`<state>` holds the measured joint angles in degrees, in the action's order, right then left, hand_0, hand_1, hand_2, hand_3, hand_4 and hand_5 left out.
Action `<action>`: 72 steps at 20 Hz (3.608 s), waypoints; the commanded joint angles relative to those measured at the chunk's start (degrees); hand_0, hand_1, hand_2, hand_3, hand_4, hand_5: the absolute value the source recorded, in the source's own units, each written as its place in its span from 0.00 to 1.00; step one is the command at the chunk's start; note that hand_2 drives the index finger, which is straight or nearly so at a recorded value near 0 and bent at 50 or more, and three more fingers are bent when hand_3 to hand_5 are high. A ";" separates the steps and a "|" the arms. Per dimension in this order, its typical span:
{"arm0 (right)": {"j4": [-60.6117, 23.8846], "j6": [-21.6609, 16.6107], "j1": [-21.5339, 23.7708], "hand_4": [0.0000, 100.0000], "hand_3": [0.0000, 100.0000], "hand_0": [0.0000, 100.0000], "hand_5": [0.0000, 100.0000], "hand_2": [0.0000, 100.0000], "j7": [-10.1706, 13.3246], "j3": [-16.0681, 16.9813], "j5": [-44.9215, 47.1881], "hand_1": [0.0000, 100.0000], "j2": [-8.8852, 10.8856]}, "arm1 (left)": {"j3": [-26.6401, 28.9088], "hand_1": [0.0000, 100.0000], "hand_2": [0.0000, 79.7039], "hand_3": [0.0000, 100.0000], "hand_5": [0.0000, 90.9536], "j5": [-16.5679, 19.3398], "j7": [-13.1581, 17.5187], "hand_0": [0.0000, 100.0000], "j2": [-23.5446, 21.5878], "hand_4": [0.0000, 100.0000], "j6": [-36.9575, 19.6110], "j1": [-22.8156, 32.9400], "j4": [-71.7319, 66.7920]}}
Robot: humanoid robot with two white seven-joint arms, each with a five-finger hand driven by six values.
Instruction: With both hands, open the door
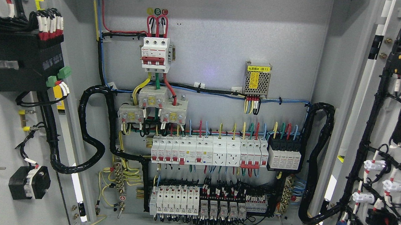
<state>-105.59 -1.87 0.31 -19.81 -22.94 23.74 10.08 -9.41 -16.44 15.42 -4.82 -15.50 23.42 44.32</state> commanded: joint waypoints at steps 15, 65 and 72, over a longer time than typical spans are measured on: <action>-13.41 -22.56 28.16 0.00 0.00 0.21 0.00 0.00 0.12 27.51 -0.28 0.11 7.76 | 15.65 0.19 0.00 0.00 0.00 2.37 12.43 0.28 -5.64 0.00 0.56 11.92 67.04; -13.94 -29.16 19.38 0.00 0.00 0.21 0.00 0.00 0.39 35.06 8.69 0.11 11.10 | 34.81 0.00 0.02 0.04 0.00 -14.41 21.14 0.00 -5.55 0.05 -1.55 3.65 73.36; -12.80 -29.07 19.64 0.00 0.00 0.21 0.00 0.00 0.39 36.11 11.75 0.11 10.92 | 40.07 0.00 0.03 0.09 0.00 -20.12 23.68 0.00 -6.08 0.07 2.83 3.56 72.75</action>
<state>-119.37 -31.04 19.84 -19.38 11.16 33.06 20.93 23.39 -32.64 37.68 -10.47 -14.70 27.07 117.43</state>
